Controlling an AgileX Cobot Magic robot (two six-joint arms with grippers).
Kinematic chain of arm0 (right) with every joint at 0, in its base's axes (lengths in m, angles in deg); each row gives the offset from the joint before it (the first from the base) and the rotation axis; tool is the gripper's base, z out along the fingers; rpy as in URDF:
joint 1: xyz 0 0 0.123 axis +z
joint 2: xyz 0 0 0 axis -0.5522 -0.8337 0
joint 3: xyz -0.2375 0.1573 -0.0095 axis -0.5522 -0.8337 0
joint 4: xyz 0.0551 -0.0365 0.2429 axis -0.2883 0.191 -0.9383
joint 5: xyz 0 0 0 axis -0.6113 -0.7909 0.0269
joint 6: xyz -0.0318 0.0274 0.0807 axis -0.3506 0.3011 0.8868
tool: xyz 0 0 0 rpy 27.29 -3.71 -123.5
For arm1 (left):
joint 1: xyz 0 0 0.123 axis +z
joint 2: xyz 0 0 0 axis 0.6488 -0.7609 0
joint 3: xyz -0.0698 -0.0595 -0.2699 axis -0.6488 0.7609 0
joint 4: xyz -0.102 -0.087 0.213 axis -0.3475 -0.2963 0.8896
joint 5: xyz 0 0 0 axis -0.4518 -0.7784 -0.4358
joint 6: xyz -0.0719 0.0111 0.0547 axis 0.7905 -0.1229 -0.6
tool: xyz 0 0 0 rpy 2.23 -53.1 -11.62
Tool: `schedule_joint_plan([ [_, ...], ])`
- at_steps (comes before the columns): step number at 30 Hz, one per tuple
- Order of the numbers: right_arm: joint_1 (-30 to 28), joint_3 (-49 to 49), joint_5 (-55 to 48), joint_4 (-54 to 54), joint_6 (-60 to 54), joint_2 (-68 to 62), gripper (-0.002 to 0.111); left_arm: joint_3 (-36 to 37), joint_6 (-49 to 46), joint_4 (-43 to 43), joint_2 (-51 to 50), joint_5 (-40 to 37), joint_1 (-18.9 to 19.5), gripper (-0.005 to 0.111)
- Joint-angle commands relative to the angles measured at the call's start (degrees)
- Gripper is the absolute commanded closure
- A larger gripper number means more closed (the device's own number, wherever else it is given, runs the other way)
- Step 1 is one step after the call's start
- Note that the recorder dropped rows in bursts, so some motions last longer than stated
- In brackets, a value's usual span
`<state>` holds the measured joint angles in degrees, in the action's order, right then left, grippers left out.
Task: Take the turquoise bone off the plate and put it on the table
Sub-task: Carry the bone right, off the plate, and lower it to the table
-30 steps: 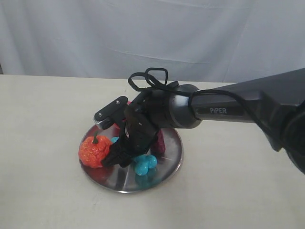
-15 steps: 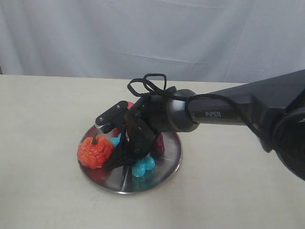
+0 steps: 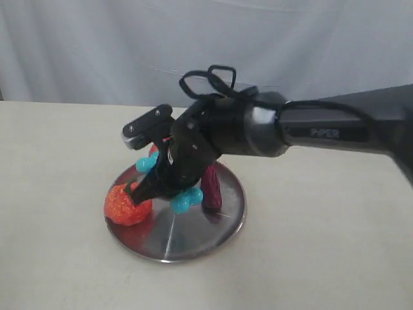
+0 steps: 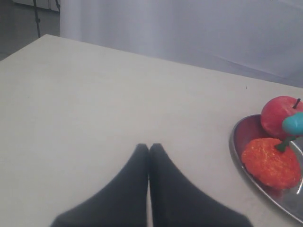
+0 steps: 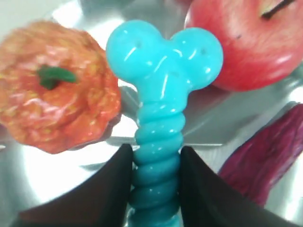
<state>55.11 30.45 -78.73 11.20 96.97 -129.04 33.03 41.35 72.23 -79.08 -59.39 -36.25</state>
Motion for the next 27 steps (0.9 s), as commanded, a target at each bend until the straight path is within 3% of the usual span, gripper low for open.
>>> schedule_joint_plan([
  [1, 0.0, 0.4, -1.9, 0.0, 2.2, 7.4, 0.109, 0.1, 0.1, 0.4, 0.1, 0.3, 0.3, 0.107],
  [5, -0.1, 0.4, -5.6, 0.4, 4.9, 13.1, 0.109, 0.1, 0.1, 0.4, 0.1, 0.3, 0.3, 0.107],
  [11, -0.7, 0.4, -21.7, 18.2, 24.8, 23.4, 0.109, 0.1, 0.1, 0.4, 0.1, 0.3, 0.3, 0.107],
  [15, -7.0, -1.4, -30.2, 16.1, 26.0, 25.7, 0.109, 0.1, 0.1, 0.4, 0.1, 0.3, 0.3, 0.107],
  [19, -11.1, -10.2, -21.7, 15.3, 30.2, 26.9, 0.109, 0.1, 0.1, 0.4, 0.1, 0.3, 0.3, 0.107],
  [24, -15.6, -24.7, -3.4, 15.4, 34.8, 24.7, 0.109, 0.1, 0.1, 0.4, 0.1, 0.3, 0.3, 0.107],
  [27, -16.4, -27.7, 2.6, 15.4, 34.9, 22.5, 0.109, 0.1, 0.1, 0.4, 0.1, 0.3, 0.3, 0.107],
])
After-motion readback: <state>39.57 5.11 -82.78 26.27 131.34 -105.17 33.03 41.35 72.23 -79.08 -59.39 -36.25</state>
